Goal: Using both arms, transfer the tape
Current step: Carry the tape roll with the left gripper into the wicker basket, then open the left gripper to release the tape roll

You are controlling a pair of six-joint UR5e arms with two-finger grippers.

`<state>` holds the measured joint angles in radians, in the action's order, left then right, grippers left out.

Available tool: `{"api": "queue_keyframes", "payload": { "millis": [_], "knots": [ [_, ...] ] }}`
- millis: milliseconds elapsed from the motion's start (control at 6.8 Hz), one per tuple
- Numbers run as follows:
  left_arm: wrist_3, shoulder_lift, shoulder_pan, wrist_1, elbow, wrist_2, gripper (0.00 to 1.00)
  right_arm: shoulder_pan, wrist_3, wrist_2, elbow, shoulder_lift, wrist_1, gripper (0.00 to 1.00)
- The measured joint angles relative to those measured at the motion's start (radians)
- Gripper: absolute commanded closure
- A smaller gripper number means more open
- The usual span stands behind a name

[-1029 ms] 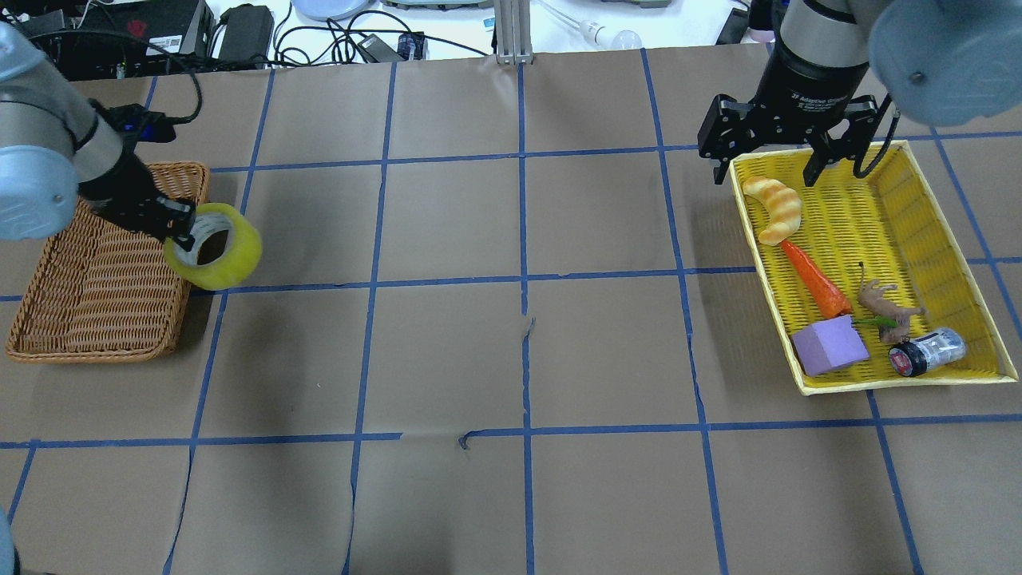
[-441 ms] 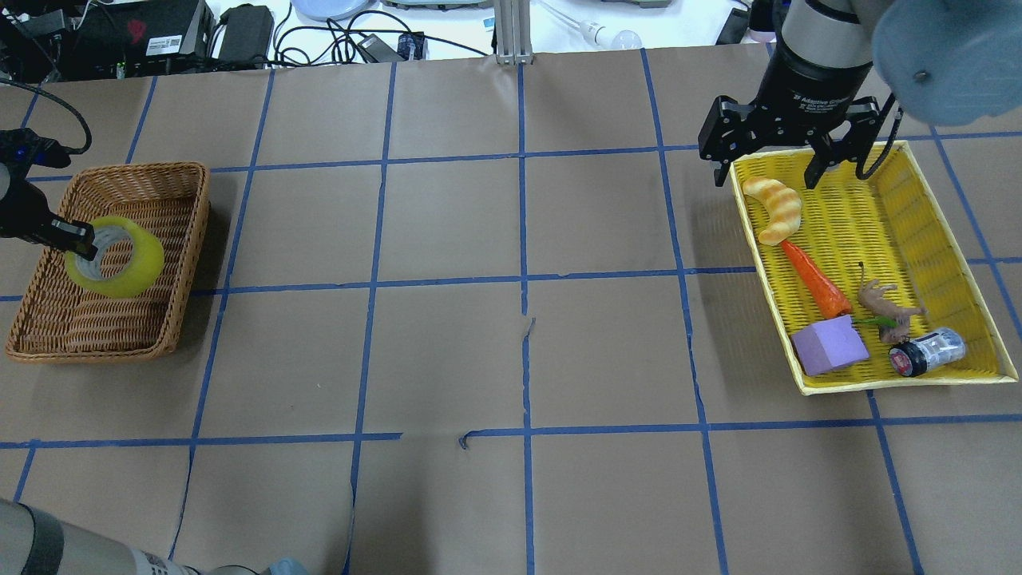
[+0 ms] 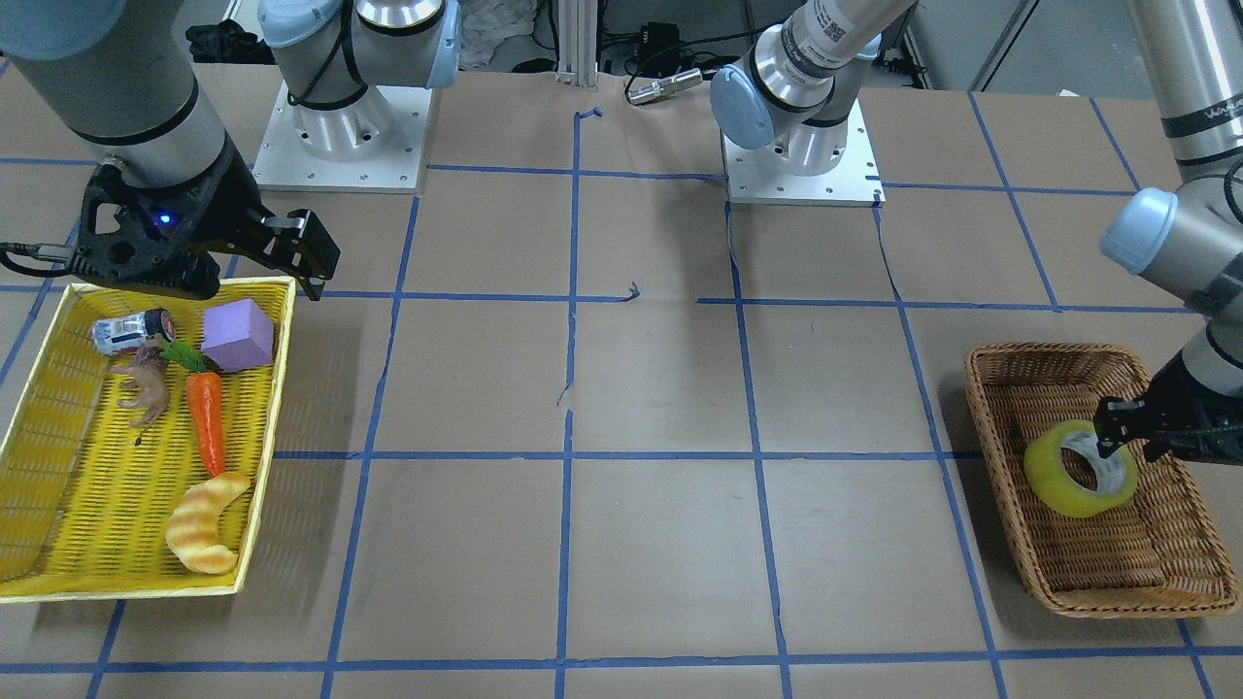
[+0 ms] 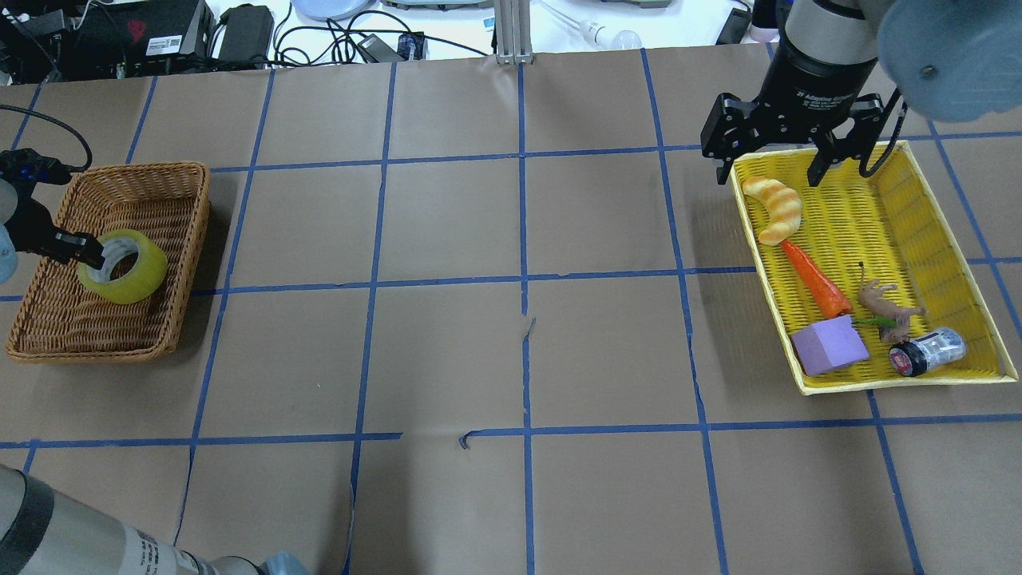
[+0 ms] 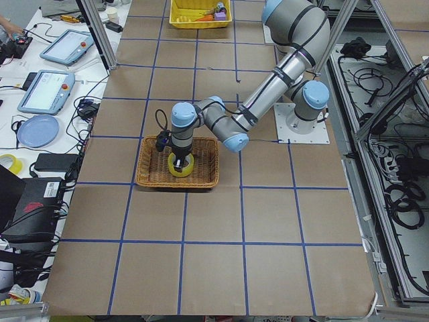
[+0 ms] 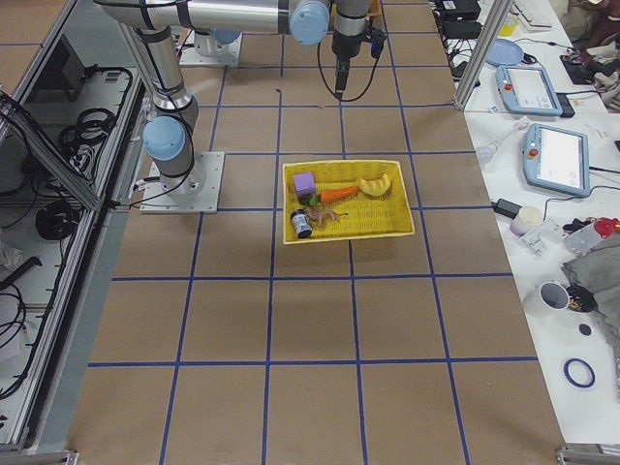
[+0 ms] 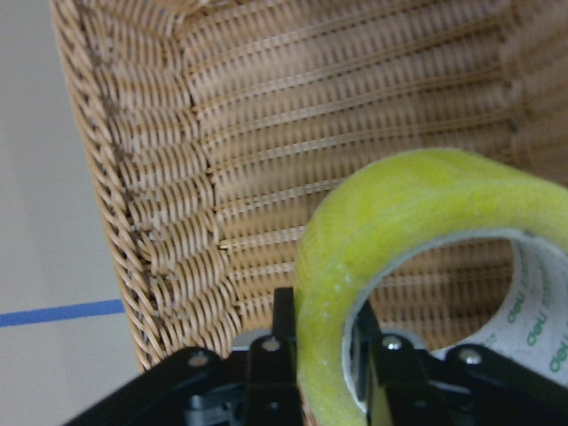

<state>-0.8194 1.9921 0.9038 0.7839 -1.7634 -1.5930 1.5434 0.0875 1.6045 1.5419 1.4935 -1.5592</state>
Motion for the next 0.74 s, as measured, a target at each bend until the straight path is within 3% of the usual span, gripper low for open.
{"api": "queue_keyframes", "payload": {
  "millis": [294,735],
  "knots": [
    [0.072,-0.054,0.047,-0.001,0.011,0.003,0.0,0.001,0.0,-0.004,0.004,-0.001,-0.003,0.0],
    [0.432,-0.216,0.278,0.137,0.025,0.001,0.0,0.002,0.001,-0.001,0.005,-0.001,-0.002,0.0]
  ]
}}
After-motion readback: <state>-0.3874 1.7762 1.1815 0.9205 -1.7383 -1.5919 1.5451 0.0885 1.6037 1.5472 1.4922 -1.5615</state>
